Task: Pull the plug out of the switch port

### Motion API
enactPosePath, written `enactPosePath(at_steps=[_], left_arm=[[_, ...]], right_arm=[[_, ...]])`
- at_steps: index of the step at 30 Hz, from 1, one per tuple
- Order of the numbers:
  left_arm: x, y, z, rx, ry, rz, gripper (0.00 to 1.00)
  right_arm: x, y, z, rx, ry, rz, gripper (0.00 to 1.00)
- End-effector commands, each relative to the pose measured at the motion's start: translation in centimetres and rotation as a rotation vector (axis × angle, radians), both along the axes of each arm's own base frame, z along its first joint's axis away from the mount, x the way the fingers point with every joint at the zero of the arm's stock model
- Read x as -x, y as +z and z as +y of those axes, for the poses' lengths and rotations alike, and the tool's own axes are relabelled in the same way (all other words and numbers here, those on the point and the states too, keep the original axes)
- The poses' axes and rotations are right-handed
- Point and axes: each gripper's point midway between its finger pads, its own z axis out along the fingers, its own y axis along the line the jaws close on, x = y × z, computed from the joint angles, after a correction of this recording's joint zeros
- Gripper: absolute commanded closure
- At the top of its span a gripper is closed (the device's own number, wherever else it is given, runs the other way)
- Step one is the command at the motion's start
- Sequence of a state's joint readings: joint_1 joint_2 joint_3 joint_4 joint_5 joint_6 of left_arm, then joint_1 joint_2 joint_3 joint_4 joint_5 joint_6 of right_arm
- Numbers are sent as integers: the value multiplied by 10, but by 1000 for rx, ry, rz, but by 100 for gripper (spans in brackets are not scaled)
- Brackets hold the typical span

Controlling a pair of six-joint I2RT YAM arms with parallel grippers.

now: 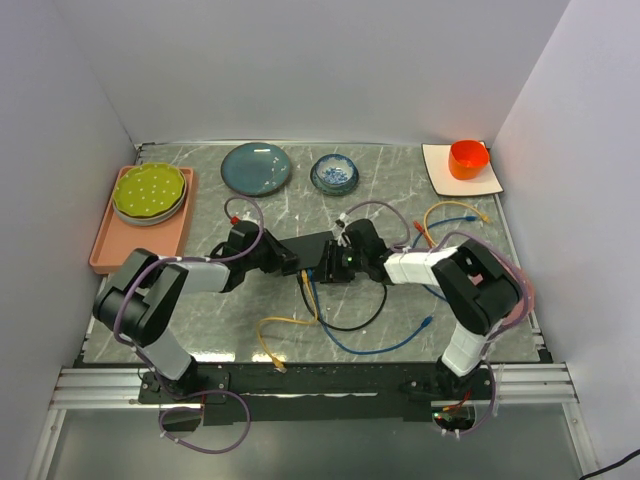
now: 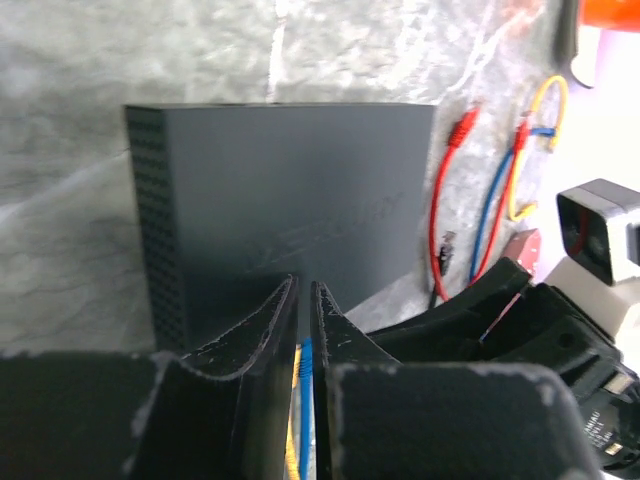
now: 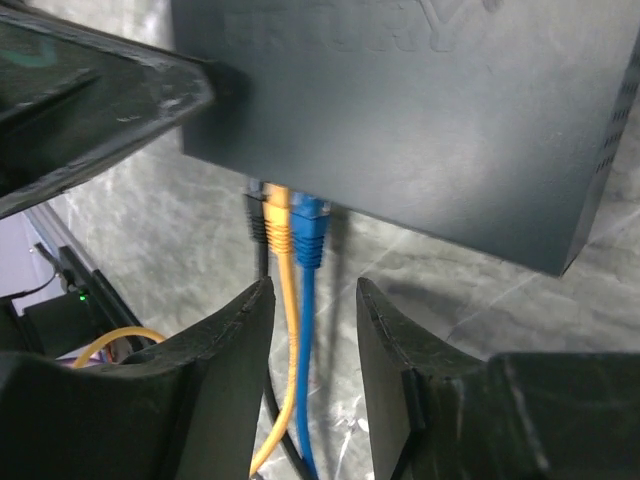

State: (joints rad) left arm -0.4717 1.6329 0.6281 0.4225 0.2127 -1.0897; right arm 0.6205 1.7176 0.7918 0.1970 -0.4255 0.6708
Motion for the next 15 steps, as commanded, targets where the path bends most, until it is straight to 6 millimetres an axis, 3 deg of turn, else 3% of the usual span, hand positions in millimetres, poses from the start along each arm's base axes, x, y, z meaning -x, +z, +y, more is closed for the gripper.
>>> enactPosePath(at_steps=[1, 7, 15], left_arm=[[-3, -4, 5, -25, 37, 4, 83], [-1, -11, 6, -41, 35, 25, 84], [1, -14, 7, -46, 34, 32, 83]], right_arm=[[-6, -3, 14, -35, 4, 4, 53], [-10, -12, 16, -37, -29, 31, 50], [-20, -9, 18, -118, -113, 39, 49]])
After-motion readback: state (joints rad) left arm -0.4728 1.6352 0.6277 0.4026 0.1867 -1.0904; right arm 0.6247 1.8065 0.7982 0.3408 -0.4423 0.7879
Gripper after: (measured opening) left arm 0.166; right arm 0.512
